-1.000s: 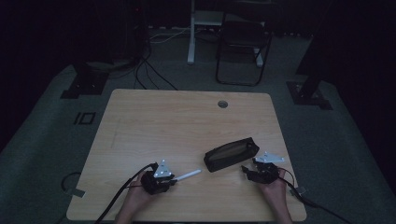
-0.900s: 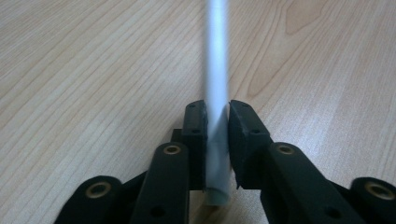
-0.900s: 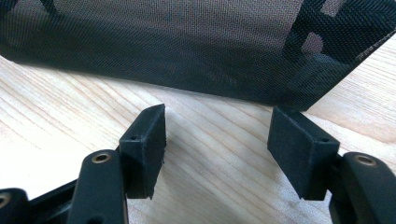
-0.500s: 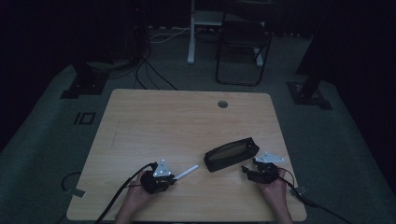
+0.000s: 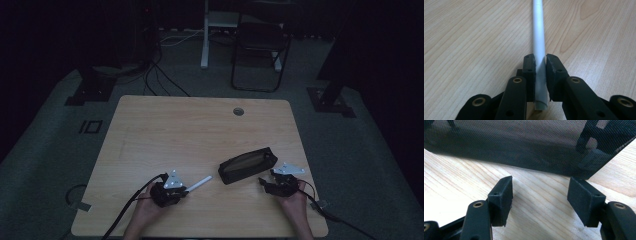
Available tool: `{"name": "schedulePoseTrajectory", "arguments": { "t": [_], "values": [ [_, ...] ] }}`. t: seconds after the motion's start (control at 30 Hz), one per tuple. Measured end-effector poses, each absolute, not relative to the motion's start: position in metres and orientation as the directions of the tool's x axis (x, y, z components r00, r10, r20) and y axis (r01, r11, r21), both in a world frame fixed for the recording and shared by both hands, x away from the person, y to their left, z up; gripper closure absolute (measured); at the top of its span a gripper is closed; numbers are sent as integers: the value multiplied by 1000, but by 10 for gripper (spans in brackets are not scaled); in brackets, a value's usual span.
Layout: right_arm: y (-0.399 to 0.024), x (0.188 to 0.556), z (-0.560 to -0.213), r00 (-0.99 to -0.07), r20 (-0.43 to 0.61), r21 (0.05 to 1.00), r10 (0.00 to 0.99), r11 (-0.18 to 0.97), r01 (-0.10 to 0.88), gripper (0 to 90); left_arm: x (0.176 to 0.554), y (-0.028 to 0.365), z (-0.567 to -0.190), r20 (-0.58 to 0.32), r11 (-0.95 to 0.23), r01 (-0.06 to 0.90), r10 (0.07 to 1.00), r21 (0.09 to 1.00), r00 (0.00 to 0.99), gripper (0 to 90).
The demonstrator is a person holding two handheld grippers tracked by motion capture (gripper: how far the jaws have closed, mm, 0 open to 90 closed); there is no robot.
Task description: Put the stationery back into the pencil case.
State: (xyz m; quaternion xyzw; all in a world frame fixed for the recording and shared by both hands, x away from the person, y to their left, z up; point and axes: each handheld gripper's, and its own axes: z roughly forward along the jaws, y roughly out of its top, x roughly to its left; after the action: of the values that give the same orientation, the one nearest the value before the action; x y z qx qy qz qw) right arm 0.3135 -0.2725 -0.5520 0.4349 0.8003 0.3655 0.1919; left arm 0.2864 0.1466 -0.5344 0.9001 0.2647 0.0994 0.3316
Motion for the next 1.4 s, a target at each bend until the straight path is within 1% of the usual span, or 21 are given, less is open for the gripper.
{"name": "schedulePoseTrajectory", "arguments": {
  "t": [0.2,0.83,1.4],
  "values": [
    [-273,314,-552,-549,11,752,836,355,556,368,286,148,-533,10,-639,412,549,650,836,791],
    [-273,314,-552,-550,11,752,835,356,555,367,283,157,-516,2,-595,400,560,697,828,791],
    [-273,314,-552,-550,11,752,835,355,555,367,280,159,-500,21,-575,366,556,732,831,791]
  ]
}}
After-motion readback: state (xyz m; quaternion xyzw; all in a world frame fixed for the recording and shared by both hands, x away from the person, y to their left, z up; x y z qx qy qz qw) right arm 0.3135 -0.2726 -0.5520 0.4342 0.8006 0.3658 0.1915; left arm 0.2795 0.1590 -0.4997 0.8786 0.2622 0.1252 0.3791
